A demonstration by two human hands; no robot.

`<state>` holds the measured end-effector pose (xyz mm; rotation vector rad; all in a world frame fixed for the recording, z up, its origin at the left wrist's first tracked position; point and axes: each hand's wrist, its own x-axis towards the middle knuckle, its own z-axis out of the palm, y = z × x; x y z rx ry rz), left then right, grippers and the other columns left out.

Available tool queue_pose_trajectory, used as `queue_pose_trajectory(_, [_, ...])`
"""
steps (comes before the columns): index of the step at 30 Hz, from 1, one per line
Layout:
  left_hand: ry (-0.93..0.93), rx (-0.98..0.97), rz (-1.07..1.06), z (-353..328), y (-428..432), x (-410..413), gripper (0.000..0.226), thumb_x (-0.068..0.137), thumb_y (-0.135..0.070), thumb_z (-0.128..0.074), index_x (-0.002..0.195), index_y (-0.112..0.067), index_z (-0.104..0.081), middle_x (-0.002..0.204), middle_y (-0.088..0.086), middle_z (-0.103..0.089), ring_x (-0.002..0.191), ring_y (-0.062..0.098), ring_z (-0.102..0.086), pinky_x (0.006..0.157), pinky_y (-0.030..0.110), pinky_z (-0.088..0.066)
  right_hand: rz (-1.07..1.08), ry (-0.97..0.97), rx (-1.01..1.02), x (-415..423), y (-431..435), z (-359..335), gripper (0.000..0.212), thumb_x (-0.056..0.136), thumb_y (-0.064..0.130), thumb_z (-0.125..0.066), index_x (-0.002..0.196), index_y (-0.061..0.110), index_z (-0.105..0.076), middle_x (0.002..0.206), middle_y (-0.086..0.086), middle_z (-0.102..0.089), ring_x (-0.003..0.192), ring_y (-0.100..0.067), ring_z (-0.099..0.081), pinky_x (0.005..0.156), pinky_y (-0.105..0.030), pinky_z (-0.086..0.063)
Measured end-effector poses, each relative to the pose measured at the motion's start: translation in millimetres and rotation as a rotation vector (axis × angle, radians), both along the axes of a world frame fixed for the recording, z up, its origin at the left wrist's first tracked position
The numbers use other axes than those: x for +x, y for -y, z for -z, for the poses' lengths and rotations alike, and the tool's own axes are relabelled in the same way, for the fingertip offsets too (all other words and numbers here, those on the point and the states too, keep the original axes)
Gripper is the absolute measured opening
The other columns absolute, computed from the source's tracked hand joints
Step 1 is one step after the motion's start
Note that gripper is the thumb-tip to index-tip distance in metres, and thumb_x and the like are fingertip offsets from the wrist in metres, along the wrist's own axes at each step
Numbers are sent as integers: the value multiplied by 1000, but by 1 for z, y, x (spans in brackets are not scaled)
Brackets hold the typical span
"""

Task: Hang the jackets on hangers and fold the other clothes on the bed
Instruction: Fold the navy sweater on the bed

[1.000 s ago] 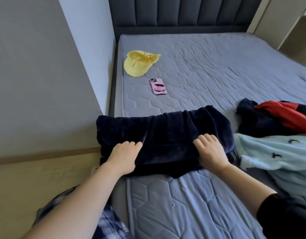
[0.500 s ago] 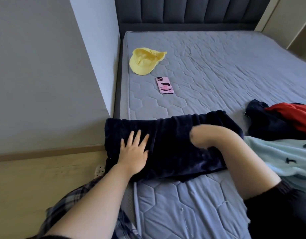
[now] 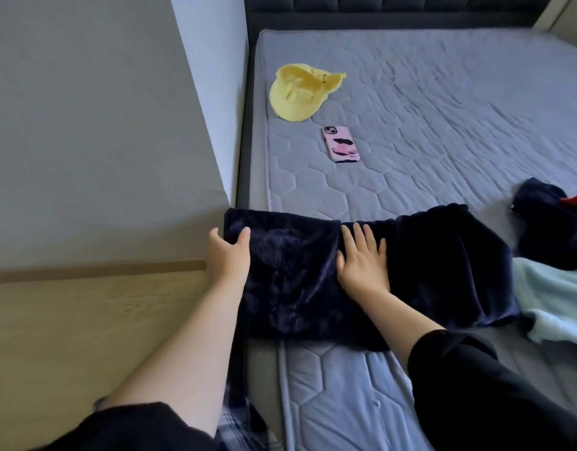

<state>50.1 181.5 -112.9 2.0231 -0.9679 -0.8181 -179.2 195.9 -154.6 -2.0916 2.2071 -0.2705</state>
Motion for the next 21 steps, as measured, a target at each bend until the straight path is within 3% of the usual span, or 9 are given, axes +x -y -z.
queue_pose_trajectory(2, [-214,-39,-23,1,9,0,31,88,-43,-59,83,-13,-56,80,3,-58,82,29,-56,64,32,-40,3,-7,-8,-1,-1,3,59,96,36,-33,151,21,-21,159,-6,-17,147,-21,-5,116,-48,-1])
queue_pose_trajectory(4, [-227,-91,-61,-3,12,2,35,90,-38,-57,67,-13,-51,64,1,-50,70,27,-51,58,30,-35,1,-4,-19,-1,-1,4,59,96,36,-33,151,21,-21,159,-6,-17,147,-22,-5,116,-48,0])
queue_pose_trajectory(6, [-261,-89,-276,2,19,9,31,93,-36,-54,88,-6,-63,83,8,-60,85,32,-57,69,31,-39,2,7,-32,-1,0,5,58,96,36,-34,151,20,-24,158,-7,-19,147,-22,-7,116,-49,-1])
queue_pose_trajectory(8, [-375,41,-498,9,18,18,42,94,-36,-53,117,-2,-59,111,12,-61,104,32,-58,77,32,-41,-11,6,-45,1,0,6,58,96,37,-36,150,20,-26,158,-7,-21,147,-23,-9,116,-49,-3])
queue_pose_trajectory(12, [-530,291,-451,15,16,26,48,91,-33,-62,123,0,-52,125,13,-58,108,29,-58,86,35,-47,-10,-11,-43,1,1,8,58,96,37,-35,150,19,-25,158,-8,-21,147,-23,-9,116,-50,-3])
queue_pose_trajectory(14, [-298,188,-384,10,16,22,36,86,-16,-65,118,-4,-53,124,14,-58,102,30,-58,81,34,-46,-5,-24,-31,1,2,9,59,96,37,-35,151,20,-24,158,-8,-20,147,-23,-9,116,-49,-3])
queue_pose_trajectory(15, [-62,79,-294,9,16,19,40,84,-9,-63,123,-6,-51,126,15,-56,107,31,-55,85,36,-45,-3,-37,-24,2,2,9,59,96,37,-34,151,20,-23,158,-8,-20,147,-23,-8,116,-49,-2])
queue_pose_trajectory(18, [530,-427,172,-6,16,-2,43,84,-3,-57,126,-8,-53,126,12,-55,117,32,-47,100,43,-39,-2,-65,-9,5,3,9,60,95,37,-33,151,20,-21,159,-7,-18,147,-23,-6,116,-49,-1])
queue_pose_trajectory(21, [622,-587,721,-7,11,-42,37,92,-10,-48,127,-7,-58,130,10,-58,126,31,-46,107,46,-35,-4,-61,8,5,3,6,60,96,37,-31,152,20,-18,160,-6,-15,148,-22,-4,116,-49,0])
